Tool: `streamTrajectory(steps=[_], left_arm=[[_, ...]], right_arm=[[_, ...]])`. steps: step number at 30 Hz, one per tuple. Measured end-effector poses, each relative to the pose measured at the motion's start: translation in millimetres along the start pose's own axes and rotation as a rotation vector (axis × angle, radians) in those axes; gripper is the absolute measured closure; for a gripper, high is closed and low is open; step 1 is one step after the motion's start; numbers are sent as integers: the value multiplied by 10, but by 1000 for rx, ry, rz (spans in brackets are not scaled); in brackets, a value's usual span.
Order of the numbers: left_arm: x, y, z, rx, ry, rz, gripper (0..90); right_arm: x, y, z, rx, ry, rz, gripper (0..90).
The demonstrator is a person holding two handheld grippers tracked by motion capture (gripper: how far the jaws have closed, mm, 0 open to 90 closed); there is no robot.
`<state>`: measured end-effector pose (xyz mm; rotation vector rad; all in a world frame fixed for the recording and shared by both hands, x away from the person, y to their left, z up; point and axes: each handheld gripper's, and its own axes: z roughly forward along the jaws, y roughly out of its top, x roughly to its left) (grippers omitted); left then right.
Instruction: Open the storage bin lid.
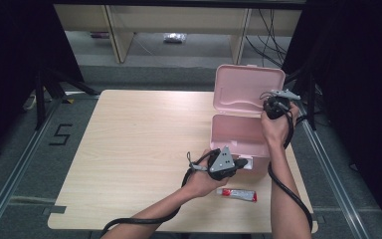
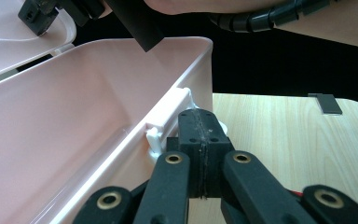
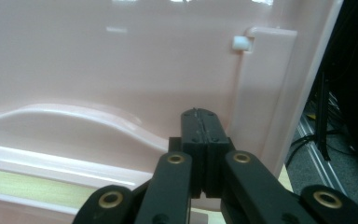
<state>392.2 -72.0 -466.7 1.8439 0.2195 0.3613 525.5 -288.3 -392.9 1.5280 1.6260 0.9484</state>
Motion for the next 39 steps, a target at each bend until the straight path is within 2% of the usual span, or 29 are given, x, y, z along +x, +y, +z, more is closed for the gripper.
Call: streamTrajectory(steps=[1,4,6,8,9,10,11,12,17,19,21,23,25,26,27,29,32,33,34,35,37,39], left_arm=[[0,0,0,0,0,0,892],[-1,-1,0,-1,1,-1,892],[0,0,0,1,0,0,892],[1,2,0,2,0,0,892],[1,3,0,2,0,1,892],[1,3,0,2,0,1,892],[1,2,0,2,0,0,892],[0,2,-2,3,1,0,892],[-2,4,-2,5,1,-1,893],[-2,3,0,3,2,-1,893],[-1,5,0,5,1,0,893],[-1,5,0,5,1,-1,893],[-1,4,0,5,1,0,893],[-1,5,0,5,1,0,893],[-1,5,0,5,1,-1,893],[-2,5,0,5,1,-1,893],[-1,7,1,6,-1,0,893],[-1,6,1,6,0,0,893],[-1,8,1,7,-1,0,893],[-1,9,1,8,-1,-1,893],[0,10,2,9,-1,0,893],[-1,11,2,10,0,1,893]], right_arm=[[15,-2,-6,6,-4,15,900],[16,-4,-7,11,3,11,900],[-3,-3,-3,0,14,-14,900],[26,-2,-26,5,7,5,900],[16,-1,-34,1,10,-10,900],[34,-1,-48,7,5,7,898],[12,6,-49,1,25,-20,895],[33,7,-67,8,14,0,893],[30,15,-105,15,36,-4,888],[24,17,-109,13,32,-14,888],[34,16,-137,17,28,-3,886],[12,19,-144,18,40,-25,883],[36,15,-166,34,37,6,878],[29,14,-167,26,32,-7,877],[28,11,-174,22,46,-7,876],[27,7,-196,35,45,-25,873],[36,-13,-229,40,41,-26,871],[17,-14,-248,43,50,-44,870],[33,-22,-262,48,52,-22,868],[21,-23,-275,46,49,-42,866],[31,-33,-301,46,63,-26,861],[21,-32,-340,55,78,-42,858]])
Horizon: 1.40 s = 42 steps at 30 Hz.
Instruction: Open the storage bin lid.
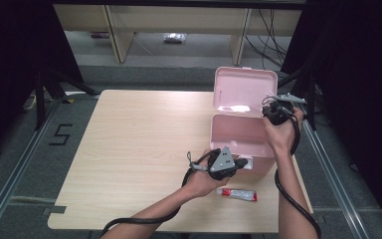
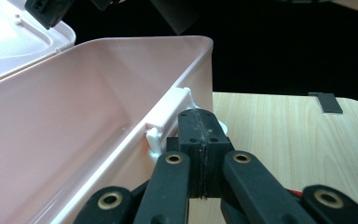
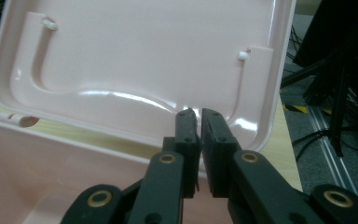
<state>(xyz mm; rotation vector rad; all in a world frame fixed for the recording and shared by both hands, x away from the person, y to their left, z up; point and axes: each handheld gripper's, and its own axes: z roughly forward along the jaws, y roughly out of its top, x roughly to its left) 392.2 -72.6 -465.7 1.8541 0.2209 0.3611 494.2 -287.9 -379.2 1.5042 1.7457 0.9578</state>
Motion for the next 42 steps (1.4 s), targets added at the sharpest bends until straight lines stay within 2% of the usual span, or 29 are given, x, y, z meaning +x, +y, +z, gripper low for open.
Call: streamTrajectory(steps=[1,3,4,5,6,7,11,12,13,14,16,18,22,23,24,25,26,28,30,31,32,33,35,37,38,39,40,41,42], left_arm=[[0,1,0,1,0,0,893],[0,1,0,1,0,0,893],[-1,1,-1,1,0,-1,893],[-1,1,0,1,1,-1,893],[2,4,1,2,-2,5,893],[2,5,1,2,-2,5,893],[6,8,1,-1,-1,5,893],[6,7,1,5,-8,2,893],[3,6,-1,2,-2,7,893],[3,6,-1,2,-2,7,893],[8,9,-1,6,-6,0,893],[10,13,-2,9,-5,0,893],[11,15,-1,9,-5,1,893],[9,17,-1,9,-4,0,893],[9,20,-1,9,-3,0,892],[11,23,-1,12,-5,-1,892],[11,23,-1,11,-5,-3,891],[11,24,-1,10,-4,-2,891],[11,26,0,11,-4,-5,890],[14,32,-3,12,-2,-2,889],[18,37,-6,14,-3,-1,888],[20,39,-9,15,-3,-3,886],[21,39,-12,13,-4,-6,883],[21,40,-16,14,-4,-8,881],[22,42,-19,13,-5,-9,879],[25,46,-25,15,-6,-10,874],[25,46,-25,15,-6,-10,871],[28,55,-33,12,-4,-11,868],[32,61,-39,8,-5,-14,865]], right_arm=[[-4,-1,-16,2,-1,-10,856],[21,-8,-58,18,16,17,849],[20,-11,-76,22,16,3,839],[43,-16,-98,50,16,19,837],[9,-16,-113,54,20,-37,837],[22,-30,-128,58,32,-22,837],[28,-59,-177,64,29,-21,838],[12,-80,-213,61,52,-22,839],[39,-90,-241,65,43,2,839],[39,-90,-241,65,43,2,839],[14,-100,-304,57,65,-32,837],[30,-111,-365,70,76,-16,835],[6,-141,-480,67,96,-40,832],[16,-159,-508,70,107,-24,831],[6,-172,-532,78,115,-34,826],[34,-195,-562,84,115,-7,821],[16,-212,-576,79,119,-48,815],[20,-232,-605,82,114,-56,812],[24,-279,-686,85,123,-97,808],[43,-299,-709,91,129,-81,805],[47,-315,-723,82,145,-85,803],[45,-325,-746,86,141,-108,799],[75,-361,-774,86,150,-86,795],[79,-374,-792,89,153,-89,794],[64,-378,-811,92,143,-118,792],[92,-412,-824,82,157,-86,790],[94,-421,-833,93,149,-91,788],[82,-422,-844,93,162,-107,788],[106,-436,-851,91,161,-79,787]])
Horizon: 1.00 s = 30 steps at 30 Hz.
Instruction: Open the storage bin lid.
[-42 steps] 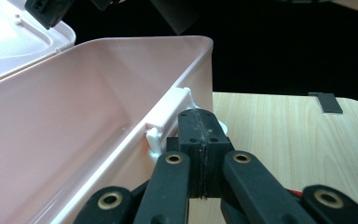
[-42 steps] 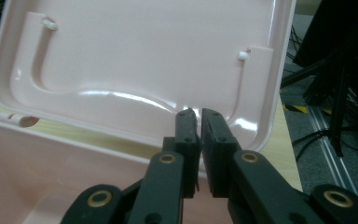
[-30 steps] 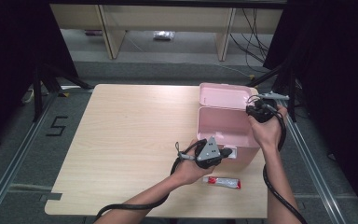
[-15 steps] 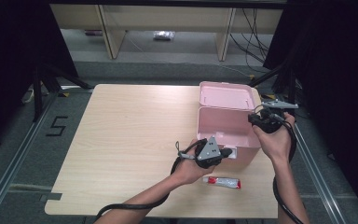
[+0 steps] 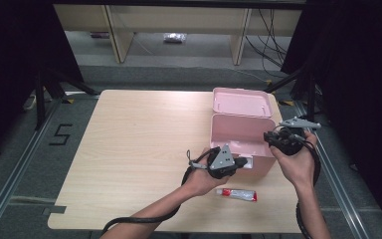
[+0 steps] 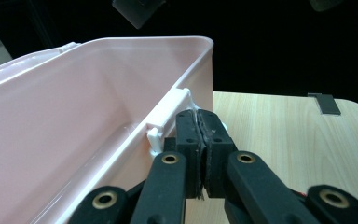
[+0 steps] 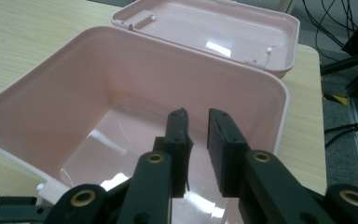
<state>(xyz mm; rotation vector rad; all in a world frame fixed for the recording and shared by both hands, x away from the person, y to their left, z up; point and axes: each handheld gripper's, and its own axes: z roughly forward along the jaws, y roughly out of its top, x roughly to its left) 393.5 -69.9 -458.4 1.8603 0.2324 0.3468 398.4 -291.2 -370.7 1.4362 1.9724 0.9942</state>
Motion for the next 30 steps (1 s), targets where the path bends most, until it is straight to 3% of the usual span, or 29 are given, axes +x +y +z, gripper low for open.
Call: streamTrajectory(steps=[4,5,7,8,9,10,11,12,13,14,16,17,18,20,24,29,30], left_arm=[[5,42,-47,-12,0,-7,854],[-1,53,-64,-15,1,-8,850],[-9,71,-102,-18,1,-6,842],[-10,77,-123,-18,1,-1,837],[-15,79,-147,-18,0,-3,833],[-16,80,-177,-15,1,-5,828],[-19,80,-207,-16,-1,-10,823],[-18,80,-243,-12,-1,-9,815],[-15,80,-281,-11,4,-5,804],[-9,79,-322,-14,7,-10,794],[4,78,-369,-10,8,-15,770],[34,73,-475,-12,14,-18,760],[48,69,-526,-18,17,-26,745],[71,65,-579,-18,20,-32,712],[191,40,-823,-24,45,-48,634],[276,8,-961,-31,95,-62,556],[287,2,-995,-36,109,-81,532]], right_arm=[[-10,-14,-25,-4,3,-45,783],[10,-22,-31,-3,8,-24,780],[7,-31,-40,-1,28,-34,772],[15,-39,-48,-5,12,-38,766],[34,-47,-64,-2,28,-18,763],[12,-52,-66,-7,26,-51,762],[44,-71,-65,-7,40,-16,761],[29,-77,-69,-4,41,-43,761],[58,-99,-76,-2,49,-11,760],[32,-105,-84,-5,41,-52,760],[58,-142,-85,-2,69,-24,757],[49,-156,-91,-7,66,-44,754],[69,-175,-100,-6,85,-26,748],[64,-190,-109,-9,89,-40,743],[126,-258,-143,-4,121,-41,729],[140,-266,-156,-7,134,-82,710],[158,-275,-162,2,139,-76,703]])
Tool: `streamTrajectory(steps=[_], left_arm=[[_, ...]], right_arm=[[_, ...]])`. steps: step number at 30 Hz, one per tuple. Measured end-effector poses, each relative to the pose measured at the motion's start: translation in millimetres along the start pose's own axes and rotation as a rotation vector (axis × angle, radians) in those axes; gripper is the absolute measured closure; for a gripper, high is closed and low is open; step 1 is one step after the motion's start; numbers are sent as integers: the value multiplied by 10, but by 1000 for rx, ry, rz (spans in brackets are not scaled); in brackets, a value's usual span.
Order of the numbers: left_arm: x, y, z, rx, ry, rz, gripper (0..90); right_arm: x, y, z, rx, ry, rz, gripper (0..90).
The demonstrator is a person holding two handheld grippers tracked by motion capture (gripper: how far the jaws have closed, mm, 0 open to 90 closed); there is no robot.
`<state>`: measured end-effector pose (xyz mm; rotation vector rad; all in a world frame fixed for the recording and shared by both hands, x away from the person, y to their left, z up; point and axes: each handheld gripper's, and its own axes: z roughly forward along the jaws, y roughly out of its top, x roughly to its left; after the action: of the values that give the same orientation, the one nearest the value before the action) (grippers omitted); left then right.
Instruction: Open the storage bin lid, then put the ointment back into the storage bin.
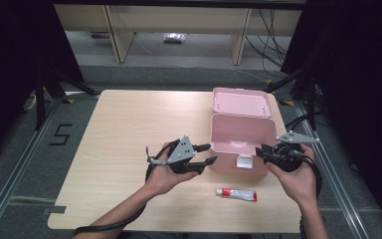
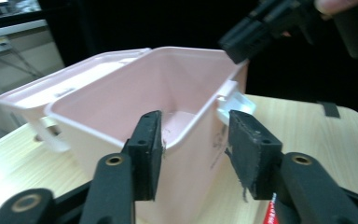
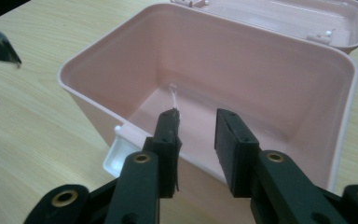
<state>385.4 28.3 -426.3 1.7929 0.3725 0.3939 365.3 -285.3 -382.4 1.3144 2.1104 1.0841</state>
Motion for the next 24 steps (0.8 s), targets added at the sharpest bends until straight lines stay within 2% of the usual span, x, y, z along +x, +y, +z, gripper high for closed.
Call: streamTrajectory(steps=[1,2,4,5,7,11,12,15,16,18,22,23,24], left_arm=[[30,-7,-64,-19,32,-15,526],[30,-7,-64,-19,32,-15,523],[48,-24,-138,-32,59,-51,519],[48,-24,-138,-32,59,-51,518],[52,-47,-185,-27,62,-49,516],[63,-74,-216,-14,62,-45,509],[70,-81,-221,-8,64,-49,507],[82,-106,-213,6,66,-50,501],[88,-113,-208,10,65,-48,499],[101,-122,-207,15,65,-46,493],[122,-129,-213,14,74,-53,492],[122,-129,-213,14,74,-53,492],[117,-129,-218,11,73,-56,492]], right_arm=[[10,-8,9,-7,1,4,703],[10,-8,9,-7,1,4,703],[32,-29,7,3,7,8,702],[38,-36,8,4,6,2,702],[86,-52,10,1,16,41,701],[98,-53,5,19,23,11,702],[86,-47,1,20,13,-15,702],[100,-45,19,28,27,-9,700],[115,-46,18,38,28,14,698],[86,-46,25,25,20,-19,696],[69,-57,24,35,21,-31,696],[87,-62,24,47,25,-7,696],[95,-69,38,32,24,-2,696]])
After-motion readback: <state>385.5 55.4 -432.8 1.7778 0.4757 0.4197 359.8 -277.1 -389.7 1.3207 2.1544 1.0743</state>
